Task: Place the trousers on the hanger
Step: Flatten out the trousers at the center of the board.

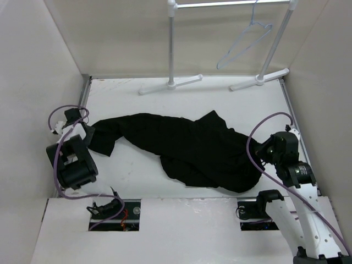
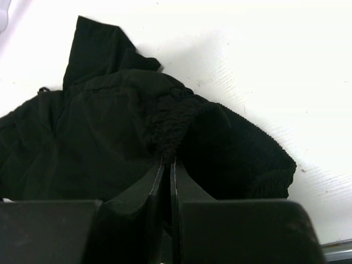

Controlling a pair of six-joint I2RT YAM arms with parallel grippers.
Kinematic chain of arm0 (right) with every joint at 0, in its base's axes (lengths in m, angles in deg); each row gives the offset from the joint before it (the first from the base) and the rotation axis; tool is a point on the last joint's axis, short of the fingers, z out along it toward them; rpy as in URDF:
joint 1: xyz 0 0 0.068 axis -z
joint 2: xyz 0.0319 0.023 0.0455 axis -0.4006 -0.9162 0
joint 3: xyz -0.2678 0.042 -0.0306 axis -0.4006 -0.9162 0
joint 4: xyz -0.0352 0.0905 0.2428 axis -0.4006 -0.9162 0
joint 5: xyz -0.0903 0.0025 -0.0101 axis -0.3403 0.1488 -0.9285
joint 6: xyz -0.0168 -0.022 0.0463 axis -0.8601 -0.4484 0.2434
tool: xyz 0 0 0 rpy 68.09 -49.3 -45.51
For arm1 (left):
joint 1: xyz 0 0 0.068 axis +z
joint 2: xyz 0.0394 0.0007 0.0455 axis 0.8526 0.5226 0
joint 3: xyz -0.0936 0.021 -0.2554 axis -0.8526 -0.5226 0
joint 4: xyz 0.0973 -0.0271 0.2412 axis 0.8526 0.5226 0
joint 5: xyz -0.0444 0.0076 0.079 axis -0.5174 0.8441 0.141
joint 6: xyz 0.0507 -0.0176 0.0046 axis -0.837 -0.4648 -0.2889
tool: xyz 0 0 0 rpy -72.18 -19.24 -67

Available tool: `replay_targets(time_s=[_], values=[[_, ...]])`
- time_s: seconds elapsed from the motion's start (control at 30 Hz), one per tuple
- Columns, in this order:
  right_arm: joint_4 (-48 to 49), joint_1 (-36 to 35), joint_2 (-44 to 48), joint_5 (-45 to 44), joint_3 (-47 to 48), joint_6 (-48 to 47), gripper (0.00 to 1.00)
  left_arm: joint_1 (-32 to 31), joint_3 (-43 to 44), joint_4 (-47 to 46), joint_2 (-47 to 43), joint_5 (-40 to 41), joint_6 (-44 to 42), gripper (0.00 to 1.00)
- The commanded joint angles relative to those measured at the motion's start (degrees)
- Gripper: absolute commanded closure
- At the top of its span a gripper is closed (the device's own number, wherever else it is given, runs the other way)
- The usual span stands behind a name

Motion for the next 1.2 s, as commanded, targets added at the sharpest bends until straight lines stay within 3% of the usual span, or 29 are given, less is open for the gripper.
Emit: replay_targets(time_s=[0.0, 0.03, 0.1, 0.13, 0.17, 0.27, 0.4, 0.5, 0.6, 0.73, 0.83, 0.97, 1.1, 1.17], values=[[4.1, -0.4, -1.3, 1.3, 1.5, -0.7, 0.91, 0.0, 3.8, -1.5, 5.3, 1.6, -2.0, 0.35], [4.1, -0.5, -1.7, 1.3, 2.1, -0.7, 0.92, 0.0, 4.6, -2.2, 6.6, 1.1, -2.2, 0.42], [3.6, -0.4, -2.4, 0.6, 3.8, -1.1, 0.93, -0.1, 6.1, -2.8, 8.2, -0.5, -2.1, 0.76], [3.2, -0.2, -2.6, 0.0, 5.0, -1.3, 0.93, -0.1, 7.3, -2.2, 7.9, -1.3, -1.6, 0.88], [2.6, -0.3, -3.0, -0.9, 6.6, -1.6, 0.94, -0.4, 9.2, -1.3, 5.7, -1.6, -0.5, 0.93], [1.9, -0.6, -3.7, -4.0, 12.6, -2.0, 0.95, -2.4, 16.7, 0.4, -1.1, -0.4, 0.1, 0.95], [-0.9, -2.7, -4.4, -5.1, 25.4, -2.2, 0.95, -4.4, 31.9, 7.3, -8.7, 2.7, -0.6, 0.94], [-2.9, -3.6, -2.2, -6.8, 31.0, -2.5, 0.95, -3.7, 35.2, 9.0, -13.2, 3.0, -0.8, 0.94], [-4.6, -3.6, -0.2, -8.7, 33.1, -3.2, 0.95, -1.3, 31.9, 9.3, -16.0, 3.9, -0.3, 0.94], [-4.6, -3.7, 0.2, -8.8, 27.3, -3.3, 0.95, -2.8, 21.5, 7.3, -15.6, 0.4, -0.3, 0.89], [-3.3, -3.2, 0.5, -7.3, 21.8, -2.4, 0.95, -7.5, 12.9, 2.6, -12.7, -6.6, -0.2, 0.78], [-2.2, -3.1, -0.1, -5.1, 18.2, -2.0, 0.94, -12.0, 8.9, -3.0, -6.4, -13.5, -1.1, 0.51], [-1.4, -3.1, -0.1, -3.1, 15.4, -1.1, 0.94, -15.2, 8.6, -6.6, -1.5, -16.5, -2.1, 0.4], [-1.3, -2.8, 0.2, -2.2, 14.1, -1.1, 0.94, -16.3, 8.9, -7.1, 1.7, -16.4, -2.5, 0.4]])
